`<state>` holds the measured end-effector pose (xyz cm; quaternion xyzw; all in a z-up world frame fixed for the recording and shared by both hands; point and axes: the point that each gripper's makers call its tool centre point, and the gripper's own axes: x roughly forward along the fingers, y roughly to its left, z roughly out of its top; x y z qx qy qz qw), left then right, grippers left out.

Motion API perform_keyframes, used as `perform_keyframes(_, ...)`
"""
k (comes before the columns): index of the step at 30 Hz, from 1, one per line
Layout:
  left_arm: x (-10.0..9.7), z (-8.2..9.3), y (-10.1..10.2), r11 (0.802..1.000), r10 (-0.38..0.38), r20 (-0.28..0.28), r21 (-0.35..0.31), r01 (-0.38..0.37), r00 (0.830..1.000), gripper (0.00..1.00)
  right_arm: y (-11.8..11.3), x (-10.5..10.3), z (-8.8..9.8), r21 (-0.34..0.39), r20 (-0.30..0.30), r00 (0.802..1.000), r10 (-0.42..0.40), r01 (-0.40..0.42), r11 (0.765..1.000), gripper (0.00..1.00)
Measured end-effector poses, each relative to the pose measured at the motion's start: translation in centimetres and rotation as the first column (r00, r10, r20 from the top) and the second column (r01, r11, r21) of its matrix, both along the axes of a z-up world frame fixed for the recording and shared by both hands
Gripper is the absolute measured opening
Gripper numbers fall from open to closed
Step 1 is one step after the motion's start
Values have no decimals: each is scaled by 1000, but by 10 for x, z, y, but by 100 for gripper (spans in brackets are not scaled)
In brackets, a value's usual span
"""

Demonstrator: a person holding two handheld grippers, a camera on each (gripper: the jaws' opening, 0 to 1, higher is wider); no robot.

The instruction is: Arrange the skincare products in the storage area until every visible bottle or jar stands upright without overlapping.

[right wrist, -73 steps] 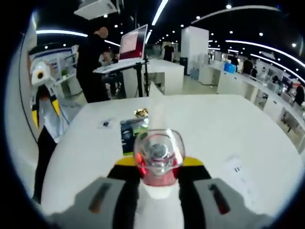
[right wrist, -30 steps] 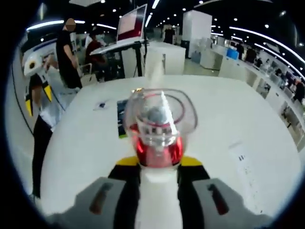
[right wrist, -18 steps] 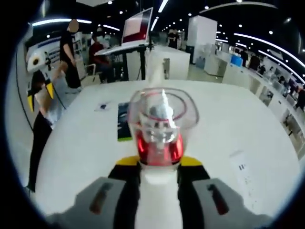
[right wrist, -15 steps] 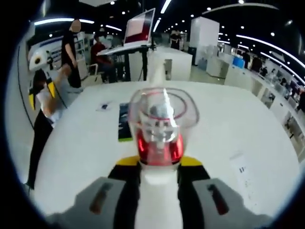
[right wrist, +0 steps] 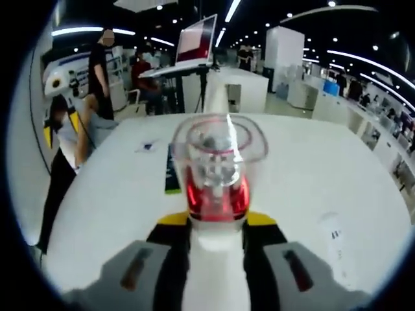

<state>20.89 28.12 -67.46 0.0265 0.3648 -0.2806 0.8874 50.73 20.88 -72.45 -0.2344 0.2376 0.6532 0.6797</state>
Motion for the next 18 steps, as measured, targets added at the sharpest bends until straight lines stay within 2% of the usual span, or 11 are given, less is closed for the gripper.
perform_keyframes(1, -1, 0, 0, 1000, 3, -2, -1, -3, 1000, 50, -1, 0, -1, -1, -1, 1000, -17, 17, 1000, 49)
perform_keyframes(4, -3, 0, -2, 1000, 5, -3, -6, -5, 1000, 50, -9, 0, -4, -21, -11, 999, -53, 53, 998, 45)
perform_keyframes(8, -2, -1, -8, 1000, -4, -5, -21, 4, 1000, 50, -27, -3, -4, -32, -44, 991, -129, 128, 991, 45)
perform_keyframes(10, 1, 0, -11, 999, -5, 0, -33, 5, 1000, 50, -36, -8, -1, -19, -86, 979, -187, 186, 982, 46)
perform_keyframes(12, 6, 3, -16, 999, -12, 9, -50, 12, 1000, 50, -48, -15, 3, -38, -122, 968, -220, 217, 975, 46)
perform_keyframes(14, 9, 5, -21, 998, -28, 20, -55, 30, 999, 50, -56, -22, 8, -65, -110, 971, -210, 204, 977, 47)
perform_keyframes(18, 14, 6, -27, 996, -61, 35, -66, 63, 998, 50, -64, -38, 43, -42, -32, 990, -138, 136, 990, 49)
